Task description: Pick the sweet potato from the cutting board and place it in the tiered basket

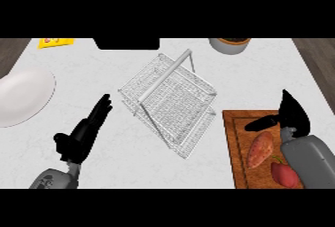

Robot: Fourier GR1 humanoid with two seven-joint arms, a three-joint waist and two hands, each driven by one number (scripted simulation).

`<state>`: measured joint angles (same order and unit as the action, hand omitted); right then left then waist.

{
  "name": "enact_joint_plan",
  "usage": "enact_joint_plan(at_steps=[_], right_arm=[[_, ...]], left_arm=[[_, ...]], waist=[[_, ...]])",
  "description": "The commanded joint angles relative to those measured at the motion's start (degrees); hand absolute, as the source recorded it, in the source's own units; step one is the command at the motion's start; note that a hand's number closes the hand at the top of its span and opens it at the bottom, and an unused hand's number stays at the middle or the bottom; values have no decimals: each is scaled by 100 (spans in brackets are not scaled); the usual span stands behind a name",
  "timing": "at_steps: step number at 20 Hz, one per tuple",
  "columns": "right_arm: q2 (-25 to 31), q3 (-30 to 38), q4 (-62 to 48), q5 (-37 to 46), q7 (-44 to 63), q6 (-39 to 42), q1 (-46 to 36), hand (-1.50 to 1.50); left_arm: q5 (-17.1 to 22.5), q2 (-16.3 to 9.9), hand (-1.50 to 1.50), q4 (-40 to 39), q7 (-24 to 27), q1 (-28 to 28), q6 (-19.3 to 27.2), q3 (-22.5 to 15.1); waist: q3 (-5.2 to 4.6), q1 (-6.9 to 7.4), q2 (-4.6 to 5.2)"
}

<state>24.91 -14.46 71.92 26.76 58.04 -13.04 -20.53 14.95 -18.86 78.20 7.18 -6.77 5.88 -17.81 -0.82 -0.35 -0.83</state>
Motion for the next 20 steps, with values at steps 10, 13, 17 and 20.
enact_joint_plan(at_steps=[10, 13, 17, 20], right_arm=[[-67, -131, 1209, 332, 2711, 1655, -768, -150], [-89, -142, 804, 521, 2715, 1991, -693, -150], [-262, 144, 585, 500, 2717, 2020, -296, -150], [-643, 266, 689, 688, 2718, 1873, -121, -150]], left_arm=[[-9, 134, 0, -103, 152, 164, 5, 82], [-44, 104, 0, -137, -8, -113, -48, 82], [0, 73, 0, -184, 191, 49, -94, 195], [-83, 269, 0, -246, 53, -191, 60, 150]], waist=[[46, -118, -16], [47, -102, 22], [54, -80, 36], [60, -117, 37]])
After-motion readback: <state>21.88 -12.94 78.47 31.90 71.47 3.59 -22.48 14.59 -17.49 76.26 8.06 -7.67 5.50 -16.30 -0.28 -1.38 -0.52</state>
